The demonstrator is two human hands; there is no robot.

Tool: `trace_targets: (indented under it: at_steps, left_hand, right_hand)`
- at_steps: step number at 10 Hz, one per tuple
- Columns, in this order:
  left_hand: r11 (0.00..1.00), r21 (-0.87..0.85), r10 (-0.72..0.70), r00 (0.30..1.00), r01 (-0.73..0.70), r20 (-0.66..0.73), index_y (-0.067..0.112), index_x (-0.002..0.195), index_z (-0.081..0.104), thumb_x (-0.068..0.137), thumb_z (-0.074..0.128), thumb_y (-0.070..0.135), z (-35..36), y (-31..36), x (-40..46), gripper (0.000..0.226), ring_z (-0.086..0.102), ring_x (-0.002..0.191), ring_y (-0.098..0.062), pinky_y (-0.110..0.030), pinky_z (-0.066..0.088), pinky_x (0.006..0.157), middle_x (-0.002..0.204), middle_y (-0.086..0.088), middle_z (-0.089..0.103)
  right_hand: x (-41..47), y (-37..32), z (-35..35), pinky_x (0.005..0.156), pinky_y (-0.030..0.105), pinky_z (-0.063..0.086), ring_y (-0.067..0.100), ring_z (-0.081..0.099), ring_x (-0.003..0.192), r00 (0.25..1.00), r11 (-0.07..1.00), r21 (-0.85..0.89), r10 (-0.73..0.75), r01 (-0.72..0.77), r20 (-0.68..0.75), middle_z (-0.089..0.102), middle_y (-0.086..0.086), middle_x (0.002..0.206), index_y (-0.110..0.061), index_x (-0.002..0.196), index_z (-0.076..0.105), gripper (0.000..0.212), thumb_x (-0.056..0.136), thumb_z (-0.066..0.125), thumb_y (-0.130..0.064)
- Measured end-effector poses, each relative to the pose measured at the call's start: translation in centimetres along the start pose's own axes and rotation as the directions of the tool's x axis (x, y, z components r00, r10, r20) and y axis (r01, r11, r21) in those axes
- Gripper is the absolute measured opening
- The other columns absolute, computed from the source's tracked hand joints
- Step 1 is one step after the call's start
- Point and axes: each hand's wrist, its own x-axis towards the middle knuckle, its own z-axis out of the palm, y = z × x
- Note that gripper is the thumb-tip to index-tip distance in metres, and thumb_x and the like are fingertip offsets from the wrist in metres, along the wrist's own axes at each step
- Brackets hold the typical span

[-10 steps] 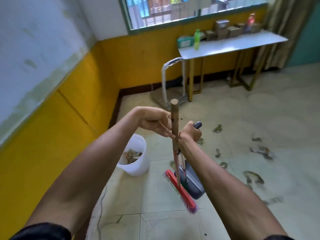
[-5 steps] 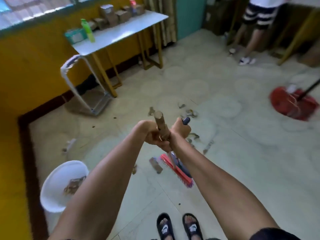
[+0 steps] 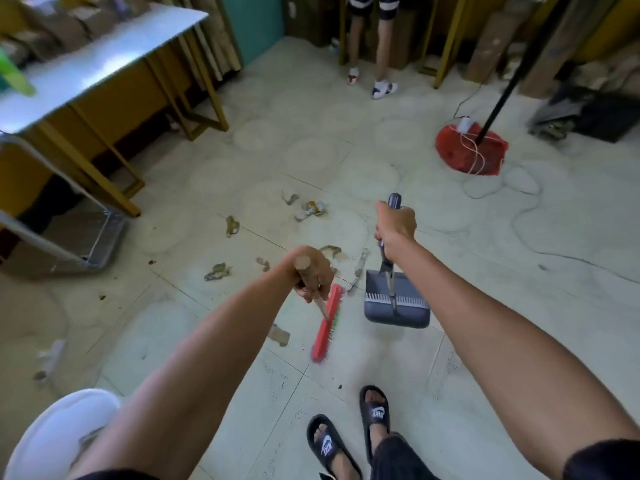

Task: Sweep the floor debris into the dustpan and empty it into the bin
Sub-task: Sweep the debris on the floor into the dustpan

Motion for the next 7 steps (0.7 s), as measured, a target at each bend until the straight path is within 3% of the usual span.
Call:
trace_targets:
  at_steps: [1,2,3,4,5,6,7]
  left_hand:
    - [0.966,0.258,-0.038,0.998,0.022,0.055,0.002,0.067,0.054,0.094,0.053,0.001,1.4,3.4,2.9,0.027,0.051,0.028,-0.009,-0.014,0.041,0.03,0.046,-0.004,0.055]
    - [0.931,0.359,-0.104,0.99,0.064,0.095,0.001,0.073,0.051,0.096,0.045,0.001,2.2,6.3,4.6,0.024,0.054,0.046,-0.016,-0.022,0.043,0.041,0.065,-0.011,0.052]
    - [0.868,0.493,0.094,0.995,-0.06,-0.044,0.002,0.07,0.057,0.082,0.059,0.002,2.9,8.0,6.3,0.012,0.06,0.076,-0.023,-0.024,0.044,0.052,0.086,-0.013,0.061]
    - [0.688,0.713,0.277,0.957,-0.134,-0.087,-0.003,0.1,0.063,0.082,0.056,0.002,5.1,7.8,8.1,0.02,0.067,0.092,-0.026,-0.027,0.049,0.062,0.107,-0.016,0.067]
    - [0.53,0.839,0.326,0.943,-0.121,-0.07,-0.002,0.115,0.059,0.089,0.05,0.004,7.2,6.1,11.1,0.028,0.065,0.088,-0.021,-0.027,0.05,0.066,0.116,-0.016,0.061]
    - [0.479,0.876,0.344,0.93,-0.054,-0.131,-0.009,0.138,0.036,0.1,0.04,0.011,8.7,4.5,13.7,0.043,0.062,0.1,-0.023,-0.026,0.055,0.076,0.128,-0.025,0.051]
    - [0.472,0.881,0.346,0.928,-0.043,-0.14,-0.014,0.141,0.026,0.101,0.038,0.013,9.3,4.7,15.7,0.05,0.059,0.11,-0.026,-0.029,0.056,0.084,0.132,-0.029,0.046]
  right_hand:
    - [0.9,2.2,-1.4,0.037,0.022,0.035,0.015,0.042,0.034,0.999,0.996,-0.076,-0.051,0.051,0.004,0.051,0.005,0.058,-0.014,0.068,0.045,0.021,0.081,0.055,-0.026]
    - [2.4,3.7,-2.6,0.043,0.028,0.038,0.02,0.047,0.044,0.997,0.991,-0.108,-0.082,0.081,-0.006,0.053,0.008,0.062,-0.013,0.065,0.045,0.024,0.082,0.055,-0.026]
    - [4.3,4.8,-4.4,0.046,0.031,0.041,0.022,0.05,0.047,0.995,0.981,-0.166,-0.098,0.096,-0.001,0.055,0.007,0.062,-0.013,0.063,0.047,0.026,0.083,0.055,-0.027]
    - [6.2,6.2,-6.9,0.046,0.031,0.043,0.021,0.048,0.044,0.996,0.963,-0.253,-0.087,0.093,0.035,0.053,0.004,0.057,-0.013,0.06,0.048,0.027,0.081,0.058,-0.028]
    - [7.6,7.8,-9.1,0.048,0.032,0.042,0.022,0.048,0.047,0.997,0.954,-0.291,-0.062,0.075,0.052,0.052,0.005,0.057,-0.014,0.06,0.048,0.029,0.082,0.058,-0.029]
    - [8.7,9.2,-10.1,0.049,0.029,0.038,0.021,0.048,0.05,0.997,0.957,-0.287,-0.037,0.054,0.065,0.05,0.002,0.054,-0.014,0.06,0.049,0.031,0.085,0.059,-0.029]
    - [9.4,10.0,-10.3,0.04,0.022,0.029,0.012,0.042,0.044,0.995,0.927,-0.367,-0.052,0.082,0.091,0.045,-0.005,0.049,-0.019,0.058,0.046,0.034,0.085,0.062,-0.029]
